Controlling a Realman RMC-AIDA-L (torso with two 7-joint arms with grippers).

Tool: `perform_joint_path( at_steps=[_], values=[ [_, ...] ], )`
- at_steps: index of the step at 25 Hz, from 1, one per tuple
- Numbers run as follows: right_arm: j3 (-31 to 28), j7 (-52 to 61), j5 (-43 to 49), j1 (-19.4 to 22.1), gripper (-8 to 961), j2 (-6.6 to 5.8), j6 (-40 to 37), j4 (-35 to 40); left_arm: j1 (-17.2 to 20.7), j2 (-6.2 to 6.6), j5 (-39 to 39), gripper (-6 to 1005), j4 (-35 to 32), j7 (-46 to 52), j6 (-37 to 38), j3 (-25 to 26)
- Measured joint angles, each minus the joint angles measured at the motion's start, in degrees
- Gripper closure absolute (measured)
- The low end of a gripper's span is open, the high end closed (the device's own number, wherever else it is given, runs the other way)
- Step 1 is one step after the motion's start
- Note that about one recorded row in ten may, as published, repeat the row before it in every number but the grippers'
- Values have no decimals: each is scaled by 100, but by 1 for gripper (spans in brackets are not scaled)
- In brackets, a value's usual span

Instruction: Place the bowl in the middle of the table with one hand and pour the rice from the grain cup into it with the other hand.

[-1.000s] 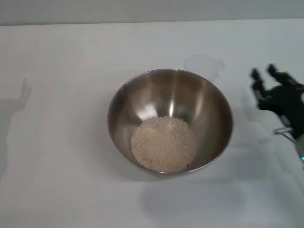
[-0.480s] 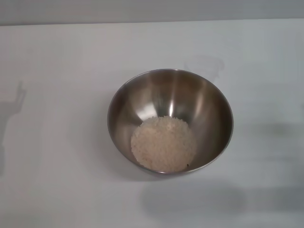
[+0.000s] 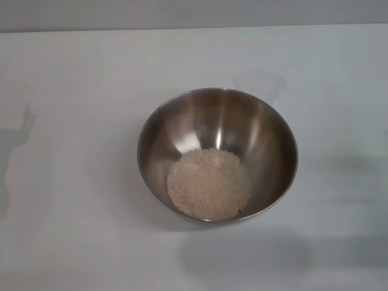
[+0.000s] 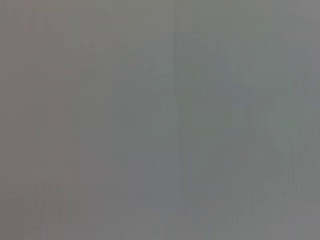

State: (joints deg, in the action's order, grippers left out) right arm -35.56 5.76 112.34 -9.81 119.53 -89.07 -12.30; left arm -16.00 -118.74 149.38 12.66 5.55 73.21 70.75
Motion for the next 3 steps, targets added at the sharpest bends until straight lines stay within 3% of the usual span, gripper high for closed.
perform_joint_path(
  at_steps=[3],
  values=[
    [-35, 0, -2, 1, 109, 0, -7, 0, 28, -20, 1, 192, 38, -367, 5, -1]
  ],
)
